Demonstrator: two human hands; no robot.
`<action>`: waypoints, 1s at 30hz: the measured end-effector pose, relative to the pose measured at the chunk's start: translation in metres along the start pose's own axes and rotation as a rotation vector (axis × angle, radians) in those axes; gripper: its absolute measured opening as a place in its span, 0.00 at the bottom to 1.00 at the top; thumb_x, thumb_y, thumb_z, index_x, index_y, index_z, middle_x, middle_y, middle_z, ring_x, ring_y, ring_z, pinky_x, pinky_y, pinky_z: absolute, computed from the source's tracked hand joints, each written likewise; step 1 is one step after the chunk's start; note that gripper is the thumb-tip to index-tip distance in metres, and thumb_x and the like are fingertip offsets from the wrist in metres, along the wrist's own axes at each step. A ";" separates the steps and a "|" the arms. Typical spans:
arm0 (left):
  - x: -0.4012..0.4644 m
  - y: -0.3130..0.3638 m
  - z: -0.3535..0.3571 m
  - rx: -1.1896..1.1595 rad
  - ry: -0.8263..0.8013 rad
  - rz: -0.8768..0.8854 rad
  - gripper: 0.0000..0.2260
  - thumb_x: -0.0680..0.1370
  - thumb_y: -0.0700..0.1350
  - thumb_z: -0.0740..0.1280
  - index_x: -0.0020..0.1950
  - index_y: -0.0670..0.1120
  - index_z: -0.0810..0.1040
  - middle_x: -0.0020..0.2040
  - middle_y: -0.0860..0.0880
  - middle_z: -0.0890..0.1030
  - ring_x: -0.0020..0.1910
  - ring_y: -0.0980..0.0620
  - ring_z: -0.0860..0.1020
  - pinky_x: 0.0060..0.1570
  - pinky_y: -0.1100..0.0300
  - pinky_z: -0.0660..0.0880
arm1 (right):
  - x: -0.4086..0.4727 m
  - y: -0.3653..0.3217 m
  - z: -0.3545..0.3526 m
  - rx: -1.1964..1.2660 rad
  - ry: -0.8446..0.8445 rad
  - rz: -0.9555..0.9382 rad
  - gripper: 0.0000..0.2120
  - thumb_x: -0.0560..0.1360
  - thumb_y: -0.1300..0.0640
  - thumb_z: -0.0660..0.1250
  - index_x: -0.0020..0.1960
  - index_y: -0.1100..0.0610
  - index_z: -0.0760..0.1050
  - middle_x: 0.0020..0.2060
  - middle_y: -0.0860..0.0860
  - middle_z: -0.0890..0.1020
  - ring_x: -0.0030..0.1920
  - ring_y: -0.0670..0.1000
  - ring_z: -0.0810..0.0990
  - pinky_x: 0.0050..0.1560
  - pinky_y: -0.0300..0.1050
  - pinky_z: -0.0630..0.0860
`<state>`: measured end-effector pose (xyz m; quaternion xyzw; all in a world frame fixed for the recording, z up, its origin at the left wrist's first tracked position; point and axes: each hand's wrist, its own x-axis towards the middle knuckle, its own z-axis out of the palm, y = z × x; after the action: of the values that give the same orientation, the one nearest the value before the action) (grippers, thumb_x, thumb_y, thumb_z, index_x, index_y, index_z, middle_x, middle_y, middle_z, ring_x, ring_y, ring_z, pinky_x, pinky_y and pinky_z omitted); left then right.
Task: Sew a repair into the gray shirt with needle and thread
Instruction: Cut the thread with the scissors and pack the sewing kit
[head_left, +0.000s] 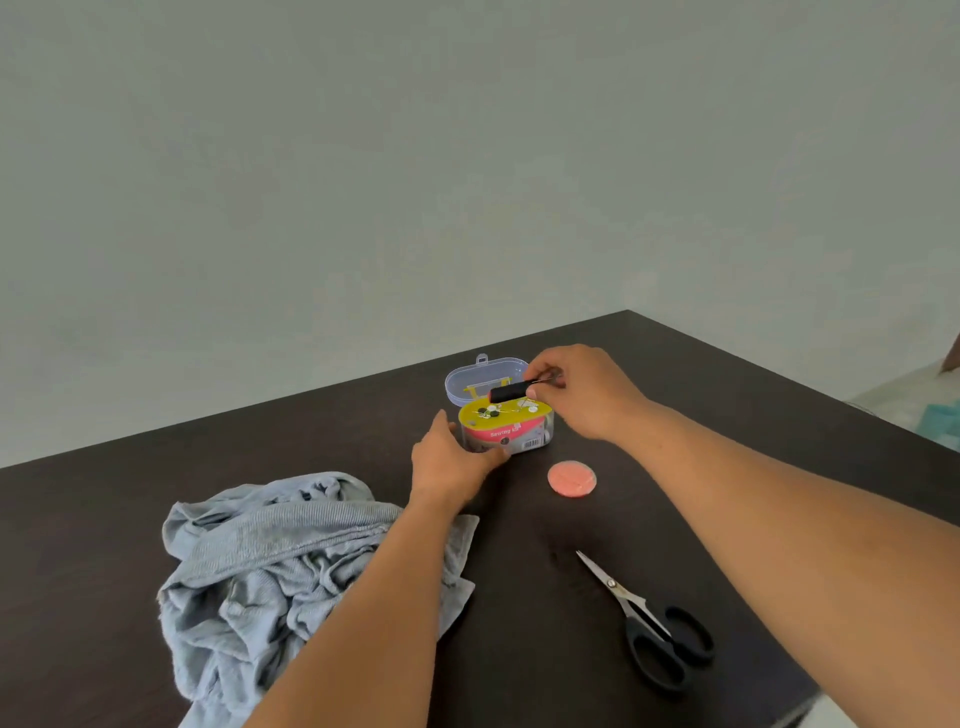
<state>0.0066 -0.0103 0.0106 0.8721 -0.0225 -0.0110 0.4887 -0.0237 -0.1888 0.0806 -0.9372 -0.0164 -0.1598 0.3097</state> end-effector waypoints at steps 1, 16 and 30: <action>0.001 -0.001 0.002 0.004 0.022 0.010 0.46 0.70 0.54 0.80 0.80 0.42 0.59 0.72 0.48 0.75 0.70 0.48 0.74 0.64 0.55 0.72 | 0.002 0.001 0.004 0.010 0.000 0.004 0.07 0.77 0.54 0.70 0.55 0.49 0.81 0.49 0.44 0.81 0.52 0.48 0.80 0.58 0.53 0.77; 0.011 -0.016 0.012 0.142 0.102 0.134 0.19 0.70 0.62 0.76 0.56 0.55 0.80 0.50 0.57 0.83 0.50 0.54 0.80 0.45 0.57 0.75 | 0.012 0.018 0.039 -0.011 -0.034 -0.011 0.08 0.79 0.57 0.67 0.55 0.50 0.82 0.50 0.44 0.81 0.49 0.46 0.77 0.60 0.55 0.76; 0.014 -0.020 0.011 0.139 0.094 0.146 0.17 0.68 0.65 0.75 0.51 0.61 0.77 0.52 0.55 0.83 0.57 0.51 0.79 0.52 0.50 0.79 | -0.015 0.025 0.014 0.014 -0.008 0.109 0.10 0.74 0.53 0.71 0.54 0.51 0.76 0.47 0.48 0.80 0.47 0.49 0.80 0.47 0.46 0.77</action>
<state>0.0208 -0.0100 -0.0121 0.8994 -0.0638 0.0671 0.4271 -0.0308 -0.2001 0.0513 -0.9352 0.0322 -0.1387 0.3242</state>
